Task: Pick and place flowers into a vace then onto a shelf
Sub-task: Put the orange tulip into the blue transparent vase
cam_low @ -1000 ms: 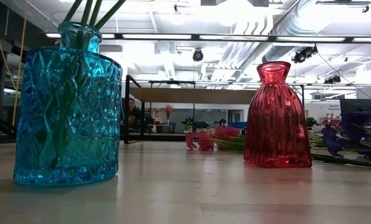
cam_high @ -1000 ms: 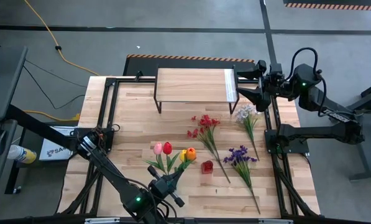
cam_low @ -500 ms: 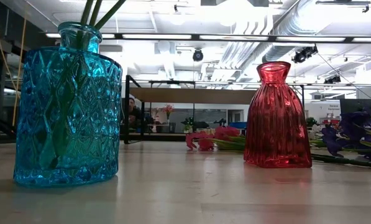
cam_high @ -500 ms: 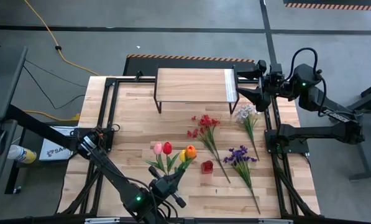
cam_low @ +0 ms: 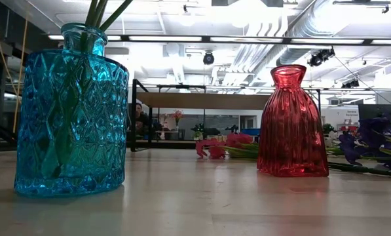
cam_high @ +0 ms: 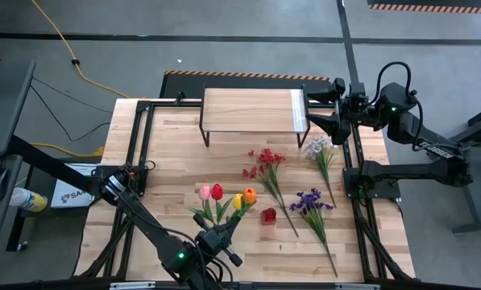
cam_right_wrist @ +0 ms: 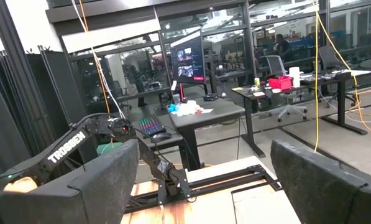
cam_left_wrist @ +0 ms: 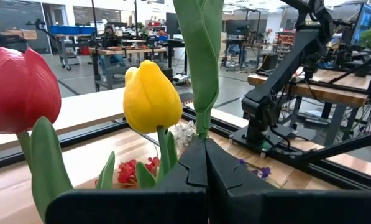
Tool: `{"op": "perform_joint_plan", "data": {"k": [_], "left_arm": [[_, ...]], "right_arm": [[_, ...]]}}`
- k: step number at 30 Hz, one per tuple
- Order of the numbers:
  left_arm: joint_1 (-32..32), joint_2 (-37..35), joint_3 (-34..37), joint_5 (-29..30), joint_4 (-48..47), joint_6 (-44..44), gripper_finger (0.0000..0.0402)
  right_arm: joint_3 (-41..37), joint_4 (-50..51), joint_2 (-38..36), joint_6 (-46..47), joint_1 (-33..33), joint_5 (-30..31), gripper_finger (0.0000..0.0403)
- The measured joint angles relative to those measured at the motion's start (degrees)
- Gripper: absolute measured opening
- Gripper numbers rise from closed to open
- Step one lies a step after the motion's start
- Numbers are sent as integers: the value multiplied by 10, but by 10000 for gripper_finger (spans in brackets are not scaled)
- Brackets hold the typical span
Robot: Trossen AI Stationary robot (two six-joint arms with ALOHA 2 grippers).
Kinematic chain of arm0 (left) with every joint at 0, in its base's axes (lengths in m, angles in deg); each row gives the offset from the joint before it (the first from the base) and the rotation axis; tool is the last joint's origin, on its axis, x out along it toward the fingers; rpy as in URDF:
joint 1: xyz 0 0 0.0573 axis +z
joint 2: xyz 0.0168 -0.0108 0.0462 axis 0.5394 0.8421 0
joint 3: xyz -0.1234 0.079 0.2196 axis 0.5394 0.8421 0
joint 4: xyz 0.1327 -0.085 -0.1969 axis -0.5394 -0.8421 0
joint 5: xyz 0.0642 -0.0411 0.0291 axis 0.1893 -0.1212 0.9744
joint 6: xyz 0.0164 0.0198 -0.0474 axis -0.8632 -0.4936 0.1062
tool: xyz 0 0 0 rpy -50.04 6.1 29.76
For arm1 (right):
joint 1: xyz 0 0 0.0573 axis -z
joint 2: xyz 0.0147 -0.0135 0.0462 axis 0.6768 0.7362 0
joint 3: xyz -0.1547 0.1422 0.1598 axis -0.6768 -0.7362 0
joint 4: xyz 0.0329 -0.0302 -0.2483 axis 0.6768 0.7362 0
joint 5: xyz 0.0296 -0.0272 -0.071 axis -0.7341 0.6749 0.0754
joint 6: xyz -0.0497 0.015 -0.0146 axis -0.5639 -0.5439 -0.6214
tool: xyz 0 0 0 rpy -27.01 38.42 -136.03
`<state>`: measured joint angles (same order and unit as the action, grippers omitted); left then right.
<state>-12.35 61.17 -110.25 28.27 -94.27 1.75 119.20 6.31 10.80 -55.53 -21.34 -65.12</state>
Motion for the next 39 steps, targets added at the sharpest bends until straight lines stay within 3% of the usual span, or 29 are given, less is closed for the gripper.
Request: {"op": "perform_joint_plan", "data": {"k": [24,39], "left_arm": [[-9,-1,32,-2,7,80,20],[-15,-1,33,-126,6,92,59]], "right_arm": [[0,0,0,0,0,0,353],[0,5,0,8,0,0,353]]}}
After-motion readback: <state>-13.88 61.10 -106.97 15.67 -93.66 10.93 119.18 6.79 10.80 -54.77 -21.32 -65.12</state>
